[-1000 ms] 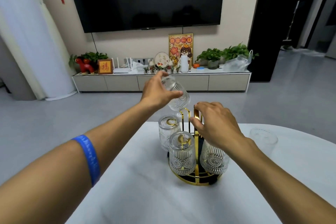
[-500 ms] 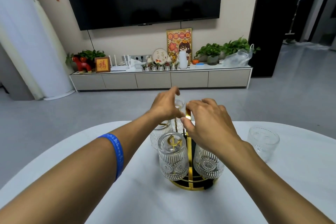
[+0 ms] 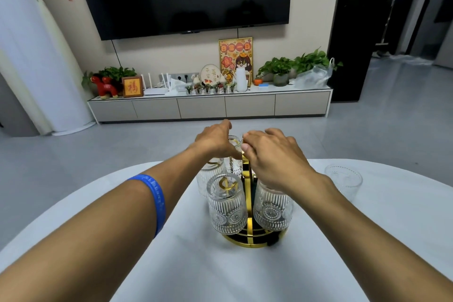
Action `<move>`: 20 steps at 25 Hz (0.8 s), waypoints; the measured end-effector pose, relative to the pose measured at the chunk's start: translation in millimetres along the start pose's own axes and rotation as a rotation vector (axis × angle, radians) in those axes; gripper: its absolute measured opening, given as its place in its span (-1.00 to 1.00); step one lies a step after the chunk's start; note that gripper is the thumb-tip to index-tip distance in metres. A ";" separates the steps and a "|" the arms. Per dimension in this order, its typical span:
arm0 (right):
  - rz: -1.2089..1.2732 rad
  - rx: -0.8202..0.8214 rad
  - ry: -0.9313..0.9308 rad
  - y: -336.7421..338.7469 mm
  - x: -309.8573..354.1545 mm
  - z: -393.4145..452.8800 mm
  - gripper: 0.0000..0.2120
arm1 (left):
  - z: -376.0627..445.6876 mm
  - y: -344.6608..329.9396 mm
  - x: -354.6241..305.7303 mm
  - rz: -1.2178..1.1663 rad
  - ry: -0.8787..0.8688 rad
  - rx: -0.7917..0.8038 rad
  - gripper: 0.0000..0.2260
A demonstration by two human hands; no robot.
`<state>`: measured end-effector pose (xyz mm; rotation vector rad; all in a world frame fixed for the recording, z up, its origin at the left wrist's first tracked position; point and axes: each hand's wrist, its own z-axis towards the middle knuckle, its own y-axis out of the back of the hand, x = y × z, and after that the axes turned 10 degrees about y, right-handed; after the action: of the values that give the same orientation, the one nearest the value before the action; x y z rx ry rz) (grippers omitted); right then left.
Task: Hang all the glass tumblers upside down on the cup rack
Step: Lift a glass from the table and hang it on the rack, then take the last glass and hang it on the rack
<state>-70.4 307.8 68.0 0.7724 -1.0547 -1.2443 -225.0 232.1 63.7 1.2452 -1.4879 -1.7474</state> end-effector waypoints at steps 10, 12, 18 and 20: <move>0.361 -0.464 -0.700 -29.5 -95.6 -119.9 -0.54 | -89.1 20.5 8.6 -0.421 -0.522 -0.019 -0.73; 0.412 -0.410 -0.790 -39.1 -112.4 -124.2 -0.38 | -84.7 17.0 6.0 -0.456 -0.486 0.022 -0.73; 0.858 -0.428 -0.947 -59.4 -167.6 -107.2 -0.02 | -60.9 15.5 20.2 -0.352 -0.495 -0.012 -0.67; 0.845 -0.367 -0.910 -72.0 -179.3 -103.3 -0.11 | -53.8 18.1 22.3 -0.312 -0.505 0.017 -0.63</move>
<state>0.8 461.4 -71.0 -0.5817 -1.5682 -0.9589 -190.4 183.3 75.6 1.1432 -1.6404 -2.3955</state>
